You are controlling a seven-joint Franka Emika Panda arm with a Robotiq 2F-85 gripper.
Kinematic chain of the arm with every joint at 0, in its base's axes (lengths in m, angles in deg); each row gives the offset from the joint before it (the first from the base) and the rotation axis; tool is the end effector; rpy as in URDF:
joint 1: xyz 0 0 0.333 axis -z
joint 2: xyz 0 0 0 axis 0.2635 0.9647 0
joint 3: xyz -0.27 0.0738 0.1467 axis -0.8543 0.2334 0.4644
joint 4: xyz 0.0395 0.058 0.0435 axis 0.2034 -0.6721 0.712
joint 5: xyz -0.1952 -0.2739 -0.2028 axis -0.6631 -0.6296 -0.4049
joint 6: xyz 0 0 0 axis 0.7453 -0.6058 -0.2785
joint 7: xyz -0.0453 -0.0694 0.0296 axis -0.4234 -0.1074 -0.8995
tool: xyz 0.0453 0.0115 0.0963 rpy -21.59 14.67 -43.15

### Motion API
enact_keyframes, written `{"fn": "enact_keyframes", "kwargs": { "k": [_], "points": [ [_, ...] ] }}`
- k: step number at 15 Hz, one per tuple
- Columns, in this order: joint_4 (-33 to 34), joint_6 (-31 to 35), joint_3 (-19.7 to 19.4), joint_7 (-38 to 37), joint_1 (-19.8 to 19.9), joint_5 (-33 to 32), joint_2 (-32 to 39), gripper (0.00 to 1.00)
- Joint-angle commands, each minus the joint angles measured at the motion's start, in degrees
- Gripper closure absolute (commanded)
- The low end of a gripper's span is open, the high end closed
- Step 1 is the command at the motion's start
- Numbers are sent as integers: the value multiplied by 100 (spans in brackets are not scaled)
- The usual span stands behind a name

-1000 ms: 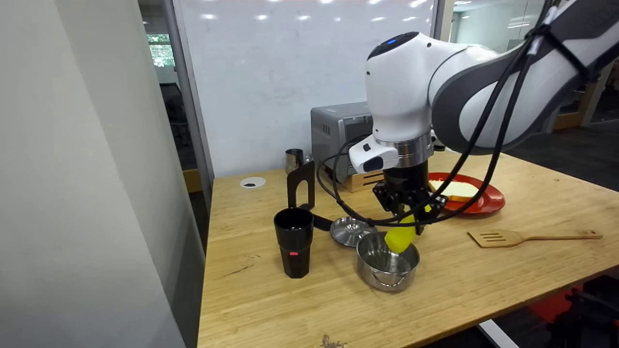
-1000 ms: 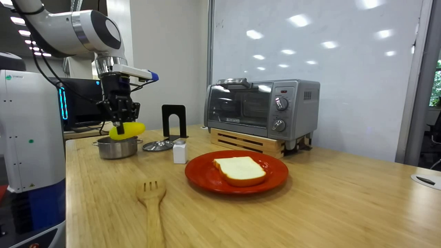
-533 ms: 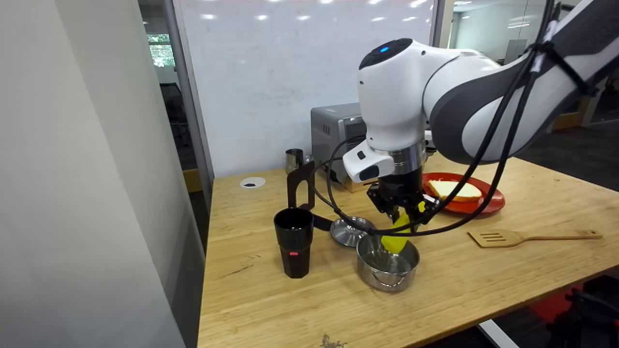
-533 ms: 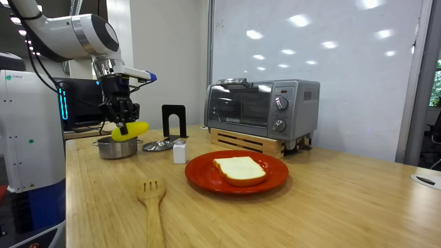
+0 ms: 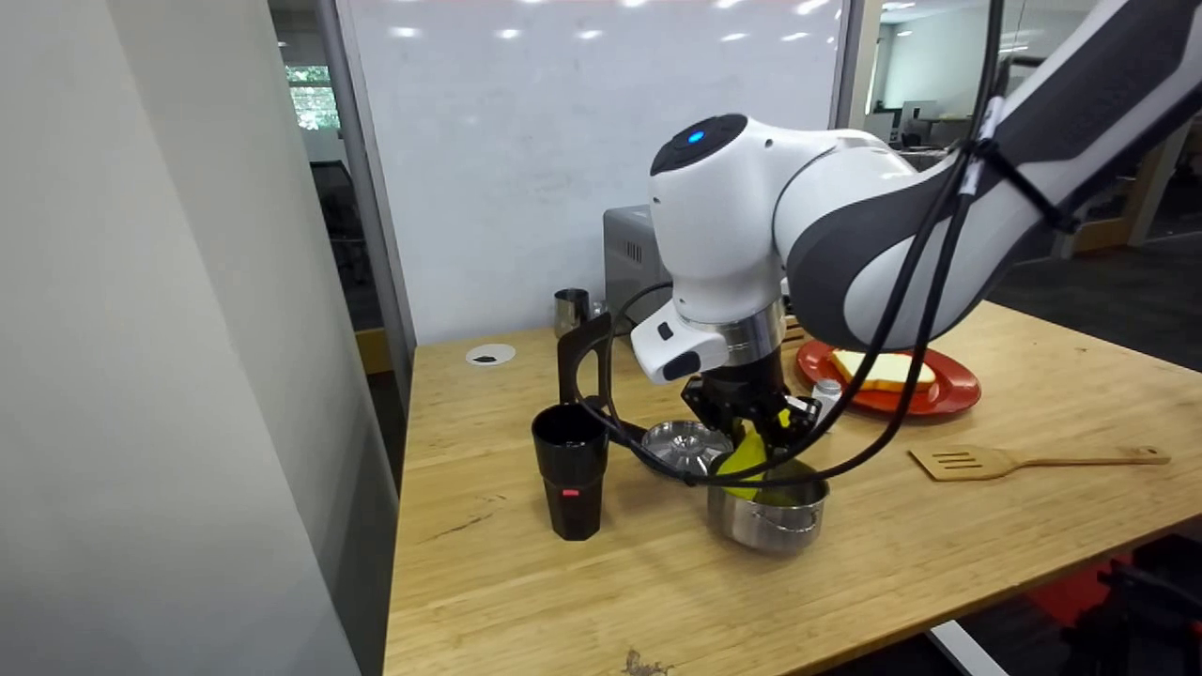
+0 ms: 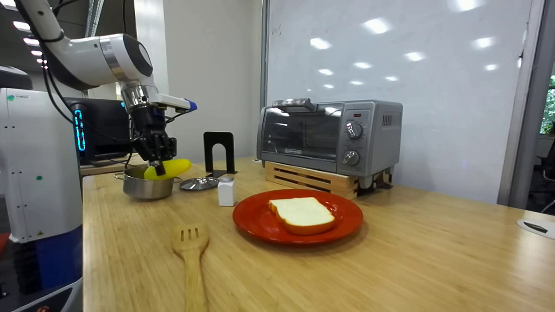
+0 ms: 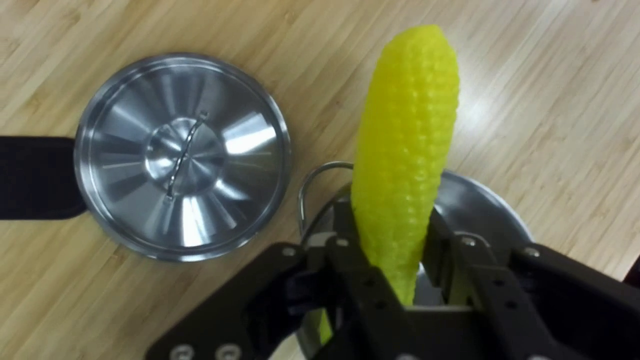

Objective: Put the yellow object into the silver pot.

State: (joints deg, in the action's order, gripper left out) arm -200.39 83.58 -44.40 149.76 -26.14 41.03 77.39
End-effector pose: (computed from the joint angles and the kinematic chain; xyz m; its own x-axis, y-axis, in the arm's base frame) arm 0.5179 0.1732 0.2639 -0.2269 0.9127 -0.3400 0.9739 0.2137 -0.0762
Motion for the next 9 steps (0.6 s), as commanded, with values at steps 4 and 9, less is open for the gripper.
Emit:
{"fn": "enact_keyframes", "kwargs": {
  "k": [4,9],
  "points": [
    [654,-344,24,-136,-173,-372,652,91],
    [728,-658,168,-583,-490,-553,718,29]
  ]
}}
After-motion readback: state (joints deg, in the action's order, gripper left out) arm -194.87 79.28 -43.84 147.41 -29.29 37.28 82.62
